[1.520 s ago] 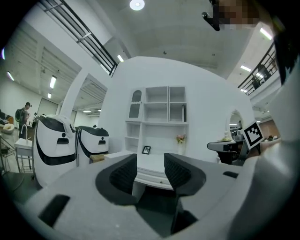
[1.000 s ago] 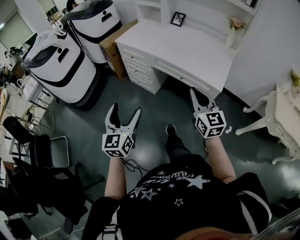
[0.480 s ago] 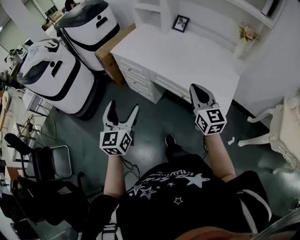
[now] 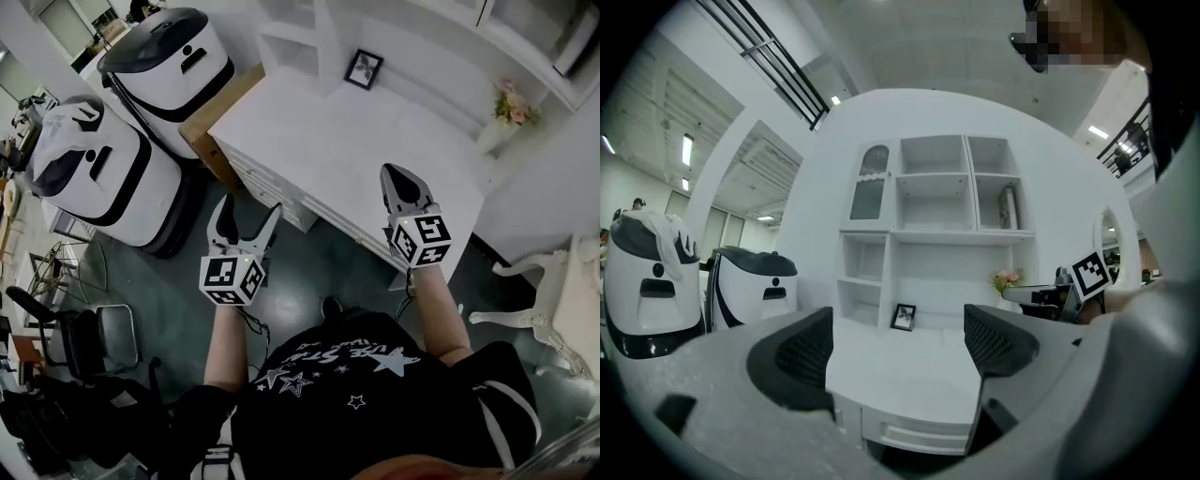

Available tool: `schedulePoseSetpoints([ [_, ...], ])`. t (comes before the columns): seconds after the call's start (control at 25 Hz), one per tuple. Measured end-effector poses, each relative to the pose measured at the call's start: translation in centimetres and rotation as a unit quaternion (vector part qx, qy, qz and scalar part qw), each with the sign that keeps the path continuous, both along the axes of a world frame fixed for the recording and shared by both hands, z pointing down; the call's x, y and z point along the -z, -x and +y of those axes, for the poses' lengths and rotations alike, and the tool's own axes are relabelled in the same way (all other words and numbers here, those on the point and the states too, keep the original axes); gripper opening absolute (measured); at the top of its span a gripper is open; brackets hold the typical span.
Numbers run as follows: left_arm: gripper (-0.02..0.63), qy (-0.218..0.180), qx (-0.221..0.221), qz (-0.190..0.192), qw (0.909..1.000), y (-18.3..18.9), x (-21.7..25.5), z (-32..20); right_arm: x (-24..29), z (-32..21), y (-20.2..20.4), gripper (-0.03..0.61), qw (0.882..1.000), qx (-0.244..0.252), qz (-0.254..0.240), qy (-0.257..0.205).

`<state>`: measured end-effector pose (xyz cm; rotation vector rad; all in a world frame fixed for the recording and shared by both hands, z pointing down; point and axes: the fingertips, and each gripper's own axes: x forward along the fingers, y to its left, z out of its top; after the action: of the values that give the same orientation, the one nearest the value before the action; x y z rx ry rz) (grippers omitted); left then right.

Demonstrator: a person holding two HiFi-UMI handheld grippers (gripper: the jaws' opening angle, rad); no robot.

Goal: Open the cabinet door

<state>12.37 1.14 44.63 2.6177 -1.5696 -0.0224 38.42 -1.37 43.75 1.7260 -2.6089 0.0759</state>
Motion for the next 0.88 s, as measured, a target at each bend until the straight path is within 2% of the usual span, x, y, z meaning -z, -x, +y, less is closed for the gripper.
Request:
schedulePoseSetpoints([
  [0.4, 0.439, -0.031, -0.011, -0.008, 0.9994, -1.9, 2.6, -6.3, 1.0, -6.2, -0.4, 0.006, 1.000, 0.013, -0.014, -0.014],
  [0.6, 0.438, -0.049, -0.029, 0.000, 0.9984, -1.4, 4.3, -9.5, 2.4, -9.1, 0.6, 0.006, 0.999, 0.007, -0.011, -0.029],
  [0.88, 0.438, -0.073, -0.074, 0.016, 0.9945, -1.1, 6.5, -18.7, 5.8, -15.8, 0.8, 0.006, 0.998, -0.030, 0.004, -0.056],
])
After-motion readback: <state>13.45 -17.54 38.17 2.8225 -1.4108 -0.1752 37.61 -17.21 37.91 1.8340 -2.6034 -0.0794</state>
